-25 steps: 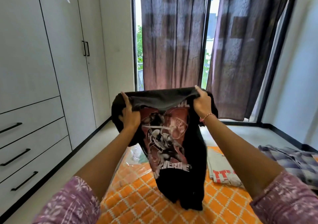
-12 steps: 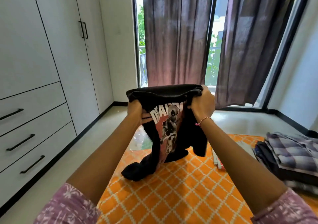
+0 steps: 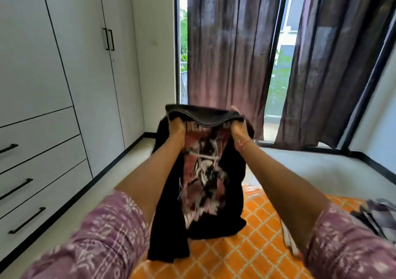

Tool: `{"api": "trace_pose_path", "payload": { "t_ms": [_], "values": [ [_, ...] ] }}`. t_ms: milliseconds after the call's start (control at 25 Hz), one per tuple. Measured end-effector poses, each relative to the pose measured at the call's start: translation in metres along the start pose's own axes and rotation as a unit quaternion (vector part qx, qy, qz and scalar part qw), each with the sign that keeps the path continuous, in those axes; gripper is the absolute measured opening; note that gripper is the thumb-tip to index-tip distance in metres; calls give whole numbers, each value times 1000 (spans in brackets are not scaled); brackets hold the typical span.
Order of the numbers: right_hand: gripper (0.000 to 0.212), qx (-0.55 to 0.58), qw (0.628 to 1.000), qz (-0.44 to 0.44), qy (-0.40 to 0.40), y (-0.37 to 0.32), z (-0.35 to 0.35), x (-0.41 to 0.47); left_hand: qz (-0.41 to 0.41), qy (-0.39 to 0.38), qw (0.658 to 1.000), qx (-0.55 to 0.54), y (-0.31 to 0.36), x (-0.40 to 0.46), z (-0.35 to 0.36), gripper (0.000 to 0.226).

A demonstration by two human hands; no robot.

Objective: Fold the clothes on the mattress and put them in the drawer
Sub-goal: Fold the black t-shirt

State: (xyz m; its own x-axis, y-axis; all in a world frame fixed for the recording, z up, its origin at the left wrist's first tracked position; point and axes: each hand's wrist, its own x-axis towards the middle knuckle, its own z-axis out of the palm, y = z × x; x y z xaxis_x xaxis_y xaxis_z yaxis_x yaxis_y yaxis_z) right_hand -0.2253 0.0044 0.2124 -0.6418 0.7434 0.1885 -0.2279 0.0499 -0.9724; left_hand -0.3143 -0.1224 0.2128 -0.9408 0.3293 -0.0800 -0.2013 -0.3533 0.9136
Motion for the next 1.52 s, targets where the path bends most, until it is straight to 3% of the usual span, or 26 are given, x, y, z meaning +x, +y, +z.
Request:
{"api": "trace_pose_path", "payload": {
  "t_ms": [160, 280, 320, 440, 520, 600, 680, 720, 760, 800, 840, 920, 1000, 1080, 1160, 1200, 1240, 1280, 1320, 1400, 1520],
  "values": [
    [47, -159, 967, -200, -21, -51, -15, 45, 186, -58, 980, 40, 48, 22, 27, 52],
    [56, -325, 897, -295, -54, -35, -52, 20, 365, -75, 922, 110, 35, -11, 10, 62],
    [59, -364, 880, -303, -48, -20, -67, 3, 390, -84, 911, 104, 15, -25, -6, 67],
    [62, -384, 873, -300, -37, 54, -113, -75, 265, -64, 959, 77, -69, -74, -77, 80],
    [60, -405, 878, -248, -57, 114, -144, -136, 192, -21, 950, 244, -140, -115, -135, 102],
    [64, -453, 870, -171, -90, 172, -174, -193, 142, -5, 897, 418, -210, -156, -184, 105],
    [73, -496, 855, -76, -128, 213, -193, -242, 78, -31, 867, 492, -259, -196, -218, 96],
    [74, -481, 868, -22, -120, 225, -198, -257, 42, -49, 845, 532, -276, -210, -231, 92],
    [73, -464, 879, 30, -108, 239, -206, -274, 0, -56, 801, 595, -292, -222, -246, 88],
    [72, -484, 866, 68, -102, 251, -213, -286, -25, -48, 754, 654, -302, -233, -260, 82],
    [69, -534, 834, 83, -106, 260, -220, -297, -38, -50, 700, 711, -306, -242, -269, 77],
    [66, -642, 752, 99, -111, 271, -231, -316, -57, -45, 627, 776, -304, -259, -274, 73],
    [70, -680, 714, 144, -91, 273, -234, -331, 47, -31, 588, 807, -300, -271, -271, 67],
    [76, -716, 678, 160, -42, 265, -226, -335, 217, -125, 533, 808, -291, -273, -261, 52],
    [49, -725, 688, 11, -40, 262, -221, -330, 280, -255, 453, 807, -281, -272, -253, 37],
    [32, -733, 667, -93, -100, 260, -219, -328, 268, -294, 420, 815, -272, -270, -249, 29],
    [24, -737, 625, -155, -206, 258, -221, -323, 230, -326, 409, 821, -265, -268, -247, 25],
    [22, -725, 591, -155, -319, 250, -222, -318, 172, -352, 394, 831, -260, -264, -246, 26],
    [25, -715, 575, -93, -386, 240, -220, -315, 98, -387, 397, 826, -258, -259, -245, 29],
    [32, -699, 567, 49, -433, 232, -220, -317, -46, -451, 377, 808, -255, -260, -233, 34],
    [30, -650, 582, 131, -470, 235, -218, -354, -187, -528, 221, 798, -260, -277, -209, 40]
  ]
}}
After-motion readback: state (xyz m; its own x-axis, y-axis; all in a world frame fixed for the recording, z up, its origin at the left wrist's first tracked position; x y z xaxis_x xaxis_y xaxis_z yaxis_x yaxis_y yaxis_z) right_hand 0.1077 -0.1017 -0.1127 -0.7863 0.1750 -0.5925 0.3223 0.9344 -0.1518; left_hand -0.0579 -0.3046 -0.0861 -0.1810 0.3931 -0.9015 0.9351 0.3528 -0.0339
